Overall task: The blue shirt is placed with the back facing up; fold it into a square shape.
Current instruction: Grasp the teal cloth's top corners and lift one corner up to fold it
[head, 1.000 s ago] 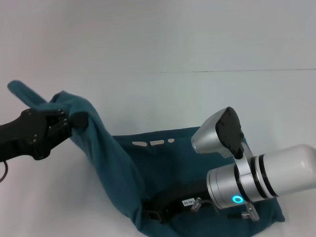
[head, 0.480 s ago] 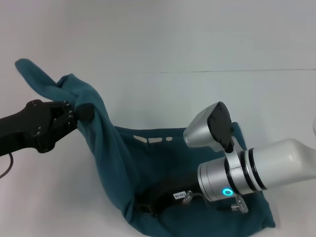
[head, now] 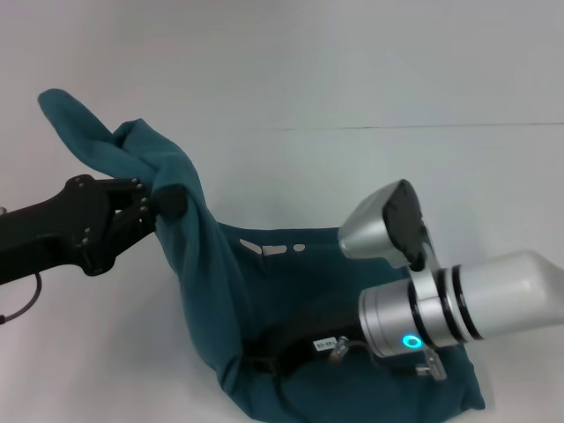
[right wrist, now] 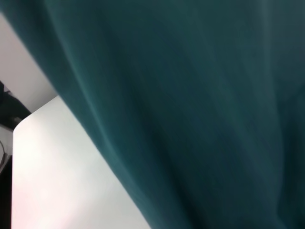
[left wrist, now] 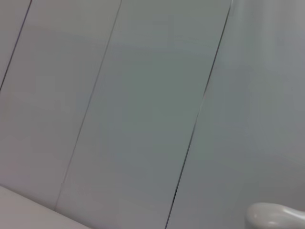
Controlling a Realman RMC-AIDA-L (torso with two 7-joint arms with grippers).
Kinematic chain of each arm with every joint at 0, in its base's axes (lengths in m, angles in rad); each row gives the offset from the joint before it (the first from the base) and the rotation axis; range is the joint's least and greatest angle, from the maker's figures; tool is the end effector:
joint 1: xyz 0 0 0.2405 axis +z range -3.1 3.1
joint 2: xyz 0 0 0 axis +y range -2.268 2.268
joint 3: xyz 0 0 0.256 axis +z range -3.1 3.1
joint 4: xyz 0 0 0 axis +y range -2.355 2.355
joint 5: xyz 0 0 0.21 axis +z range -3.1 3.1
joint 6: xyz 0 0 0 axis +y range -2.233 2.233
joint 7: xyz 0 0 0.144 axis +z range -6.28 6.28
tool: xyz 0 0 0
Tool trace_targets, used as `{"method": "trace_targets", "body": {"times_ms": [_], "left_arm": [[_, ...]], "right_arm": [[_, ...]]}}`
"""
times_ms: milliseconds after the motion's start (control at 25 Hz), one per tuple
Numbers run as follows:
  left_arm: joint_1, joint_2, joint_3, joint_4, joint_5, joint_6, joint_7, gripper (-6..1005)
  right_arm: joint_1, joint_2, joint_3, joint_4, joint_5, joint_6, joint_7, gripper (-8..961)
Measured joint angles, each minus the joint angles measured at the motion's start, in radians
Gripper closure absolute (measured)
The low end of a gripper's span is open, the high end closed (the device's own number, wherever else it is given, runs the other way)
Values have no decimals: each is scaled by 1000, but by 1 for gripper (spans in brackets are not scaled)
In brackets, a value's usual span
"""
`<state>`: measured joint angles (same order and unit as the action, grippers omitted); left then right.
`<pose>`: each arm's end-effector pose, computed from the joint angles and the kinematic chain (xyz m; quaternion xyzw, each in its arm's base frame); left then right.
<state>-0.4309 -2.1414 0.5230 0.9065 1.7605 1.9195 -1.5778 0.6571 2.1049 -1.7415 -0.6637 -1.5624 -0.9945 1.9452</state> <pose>-0.2303 0.2935 0.0628 -0.8800 -0.1956 -0.4195 0.1067 0.1738 0.3303 -0.1337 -0.9437 0.3132 0.1045 0.0193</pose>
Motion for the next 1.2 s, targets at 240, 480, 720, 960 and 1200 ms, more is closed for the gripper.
{"method": "trace_targets", "body": {"times_ms": [240, 480, 720, 960, 1200], "left_arm": [[-4, -8, 22, -16, 0, 1, 33, 930], [-17, -13, 53, -47, 0, -4, 52, 927], [-36, -21, 65, -65, -2, 5, 74, 923], [-65, -22, 109, -99, -10, 4, 100, 920], [-102, -23, 123, -129, -13, -9, 115, 916]], "right_arm": [[-56, -8, 12, -32, -5, -1, 5, 802], [-76, -11, 16, -36, -16, 47, 9, 802], [-106, -13, 50, -44, -33, 95, 19, 802], [-204, -13, 101, -138, -37, 180, 20, 802], [-265, -14, 147, -178, -50, 225, 20, 802]]}}
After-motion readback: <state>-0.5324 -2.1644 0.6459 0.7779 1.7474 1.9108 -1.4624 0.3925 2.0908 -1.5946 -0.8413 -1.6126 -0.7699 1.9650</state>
